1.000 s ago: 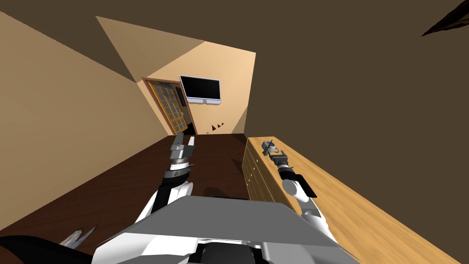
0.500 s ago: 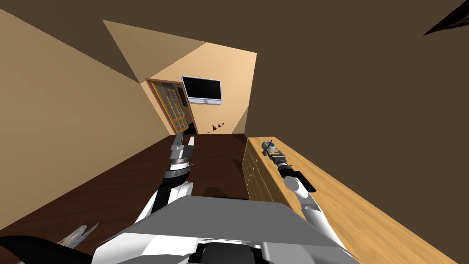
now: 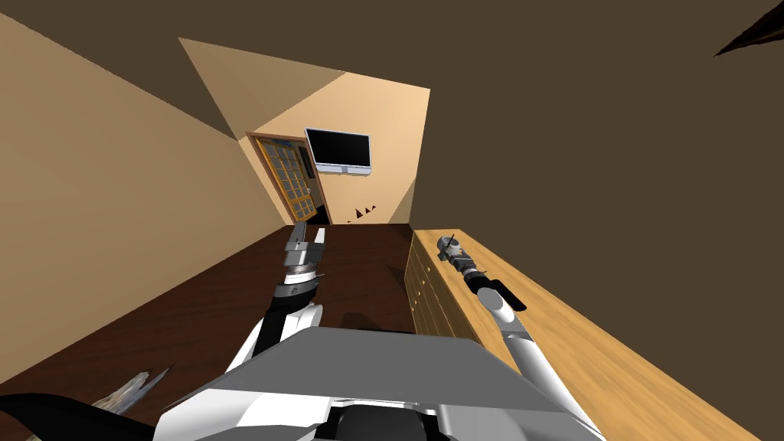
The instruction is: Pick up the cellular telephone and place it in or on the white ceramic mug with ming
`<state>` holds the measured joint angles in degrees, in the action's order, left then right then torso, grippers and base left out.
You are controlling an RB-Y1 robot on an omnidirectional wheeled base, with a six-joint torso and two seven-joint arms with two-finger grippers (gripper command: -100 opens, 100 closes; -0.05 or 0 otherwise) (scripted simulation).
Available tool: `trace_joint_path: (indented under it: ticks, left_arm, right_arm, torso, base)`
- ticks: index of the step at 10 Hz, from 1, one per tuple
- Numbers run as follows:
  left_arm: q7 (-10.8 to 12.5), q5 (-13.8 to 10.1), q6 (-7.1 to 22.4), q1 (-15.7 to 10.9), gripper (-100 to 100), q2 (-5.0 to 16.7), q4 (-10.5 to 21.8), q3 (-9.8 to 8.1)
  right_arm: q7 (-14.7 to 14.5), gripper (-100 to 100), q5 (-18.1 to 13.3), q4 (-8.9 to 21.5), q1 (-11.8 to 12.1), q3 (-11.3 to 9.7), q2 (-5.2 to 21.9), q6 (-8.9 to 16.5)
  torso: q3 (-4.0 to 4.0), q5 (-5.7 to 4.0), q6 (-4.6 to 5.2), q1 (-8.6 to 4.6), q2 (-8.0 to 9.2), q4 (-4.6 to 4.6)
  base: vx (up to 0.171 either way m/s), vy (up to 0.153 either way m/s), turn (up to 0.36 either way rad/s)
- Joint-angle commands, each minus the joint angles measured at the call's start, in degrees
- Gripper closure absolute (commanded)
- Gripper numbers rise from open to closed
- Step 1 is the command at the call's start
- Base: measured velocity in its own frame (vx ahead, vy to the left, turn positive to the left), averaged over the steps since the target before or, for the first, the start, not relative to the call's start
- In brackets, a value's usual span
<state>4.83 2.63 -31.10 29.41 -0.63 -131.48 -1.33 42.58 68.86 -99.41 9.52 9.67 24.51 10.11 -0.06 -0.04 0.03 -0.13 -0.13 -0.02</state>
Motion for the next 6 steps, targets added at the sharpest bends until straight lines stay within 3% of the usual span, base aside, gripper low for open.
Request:
trace_joint_path:
  ticks: [1,2,6]
  left_arm:
    - [0.0,0.0,0.0,0.0,0,0.0,0.0,0.0]
    - [0.0,0.0,0.0,0.0,0,0.0,0.0,0.0]
    - [0.0,0.0,0.0,0.0,0,0.0,0.0,0.0]
  right_arm:
    - [0.6,-100,2.7,1.2,-1.1,0.0,0.9,1.8]
    - [0.6,-100,2.7,1.2,-1.1,0.0,0.9,1.8]
    - [1.7,-100,8.9,4.3,-4.5,0.4,3.4,7.1]
  torso:
    - [0.0,0.0,0.0,0.0,0.0,0.0]
    - [0.0,0.0,-0.01,0.02,-0.01,0.0]
    - [-0.04,0.0,0.0,-0.02,-0.07,-0.01]
  base:
    - [0.014,-0.018,0.008]
    - [0.011,-0.012,0.007]
    - [0.028,-0.021,0.006]
